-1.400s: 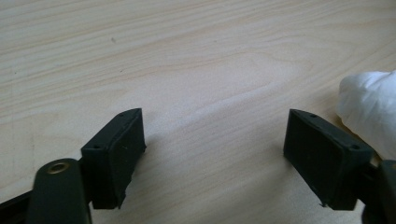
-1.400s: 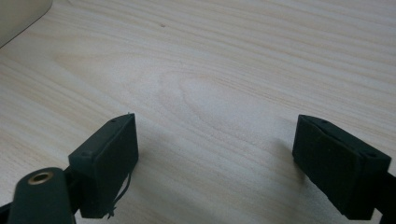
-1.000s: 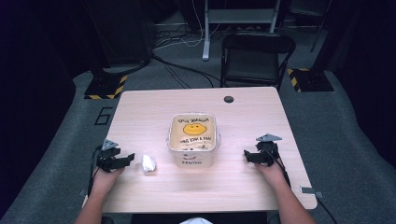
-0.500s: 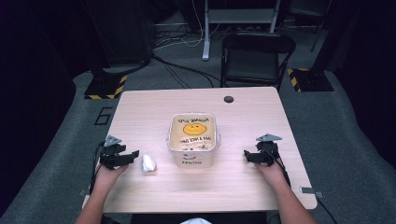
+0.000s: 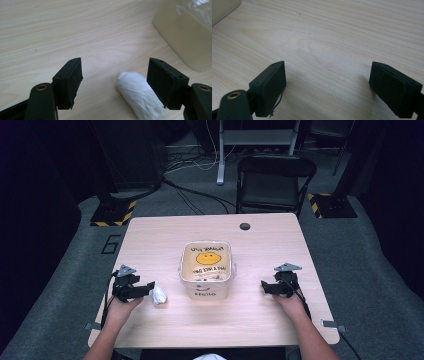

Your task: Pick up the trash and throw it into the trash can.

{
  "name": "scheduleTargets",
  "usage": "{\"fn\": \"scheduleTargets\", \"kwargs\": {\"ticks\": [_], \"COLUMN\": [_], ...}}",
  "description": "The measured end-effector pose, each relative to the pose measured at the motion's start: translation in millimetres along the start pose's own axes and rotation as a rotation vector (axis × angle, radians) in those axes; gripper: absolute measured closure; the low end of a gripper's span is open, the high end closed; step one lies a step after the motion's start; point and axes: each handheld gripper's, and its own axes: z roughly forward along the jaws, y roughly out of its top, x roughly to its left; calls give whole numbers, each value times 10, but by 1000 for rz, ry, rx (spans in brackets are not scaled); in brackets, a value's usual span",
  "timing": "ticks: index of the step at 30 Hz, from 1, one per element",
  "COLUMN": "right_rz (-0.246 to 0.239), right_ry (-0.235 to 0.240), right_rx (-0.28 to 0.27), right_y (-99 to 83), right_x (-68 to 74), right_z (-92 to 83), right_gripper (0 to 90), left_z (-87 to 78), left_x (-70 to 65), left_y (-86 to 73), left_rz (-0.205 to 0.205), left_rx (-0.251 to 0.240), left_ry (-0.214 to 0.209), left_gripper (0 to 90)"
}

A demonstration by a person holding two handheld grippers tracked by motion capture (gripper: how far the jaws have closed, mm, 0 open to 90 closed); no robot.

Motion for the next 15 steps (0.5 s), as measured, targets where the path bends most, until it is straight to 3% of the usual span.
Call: {"fn": "scheduleTargets", "kwargs": {"ticks": [7, 15], "right_rz": [0, 0], "right_ry": [0, 1], "right_rx": [0, 0], "right_y": [0, 2], "right_x": [0, 0], "right_z": [0, 3], "right_gripper": [133, 132], "left_z": [49, 117], "left_x": [-165, -183], "left_y": [-64, -141], "left_rz": [57, 24], "left_rx": [21, 23], "left_ry": [-10, -26], "left_gripper": [279, 265]}}
